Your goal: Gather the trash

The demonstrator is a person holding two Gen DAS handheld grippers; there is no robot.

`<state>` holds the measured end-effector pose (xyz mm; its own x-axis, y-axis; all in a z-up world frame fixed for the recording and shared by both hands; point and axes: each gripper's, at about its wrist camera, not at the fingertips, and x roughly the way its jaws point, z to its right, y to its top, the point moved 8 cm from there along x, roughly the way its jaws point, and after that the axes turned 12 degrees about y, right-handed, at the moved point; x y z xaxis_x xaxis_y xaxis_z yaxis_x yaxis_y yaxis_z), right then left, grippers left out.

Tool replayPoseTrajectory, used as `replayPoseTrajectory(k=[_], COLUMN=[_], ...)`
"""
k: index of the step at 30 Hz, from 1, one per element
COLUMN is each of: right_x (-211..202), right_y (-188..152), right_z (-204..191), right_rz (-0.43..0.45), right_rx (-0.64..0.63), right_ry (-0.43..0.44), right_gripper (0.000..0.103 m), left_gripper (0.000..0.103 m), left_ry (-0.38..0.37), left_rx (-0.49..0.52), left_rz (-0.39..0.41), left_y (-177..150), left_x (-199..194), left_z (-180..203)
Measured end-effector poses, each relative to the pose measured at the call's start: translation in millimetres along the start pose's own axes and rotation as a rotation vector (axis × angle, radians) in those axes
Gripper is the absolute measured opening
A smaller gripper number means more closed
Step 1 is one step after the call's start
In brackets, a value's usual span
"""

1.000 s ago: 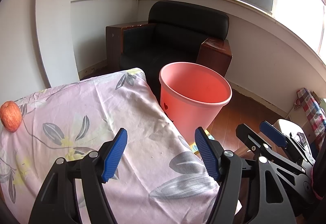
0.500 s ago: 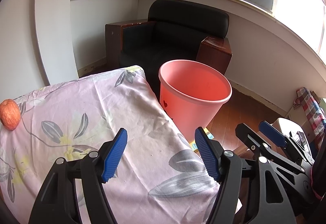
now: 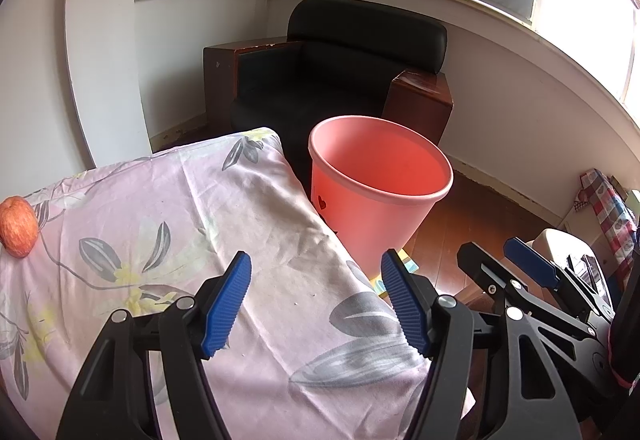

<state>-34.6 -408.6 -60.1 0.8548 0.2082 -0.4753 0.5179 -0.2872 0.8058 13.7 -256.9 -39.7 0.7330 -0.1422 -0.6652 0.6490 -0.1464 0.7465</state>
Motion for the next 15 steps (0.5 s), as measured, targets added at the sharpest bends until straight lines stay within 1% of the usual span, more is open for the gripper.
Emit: replayPoseTrajectory(k=[15], right_x=[0.9], right_y=[-1.2], right_z=[0.4], right_rz=[-0.006], right_rx=[0.003], right_ry=[0.001], right_gripper=[0.068], left_gripper=[0.066], left_ry=[-0.001], left_rx=[0.000], left_rz=[-0.004], left_y=[-0.6], left_x=[1.6], left_z=[0.7])
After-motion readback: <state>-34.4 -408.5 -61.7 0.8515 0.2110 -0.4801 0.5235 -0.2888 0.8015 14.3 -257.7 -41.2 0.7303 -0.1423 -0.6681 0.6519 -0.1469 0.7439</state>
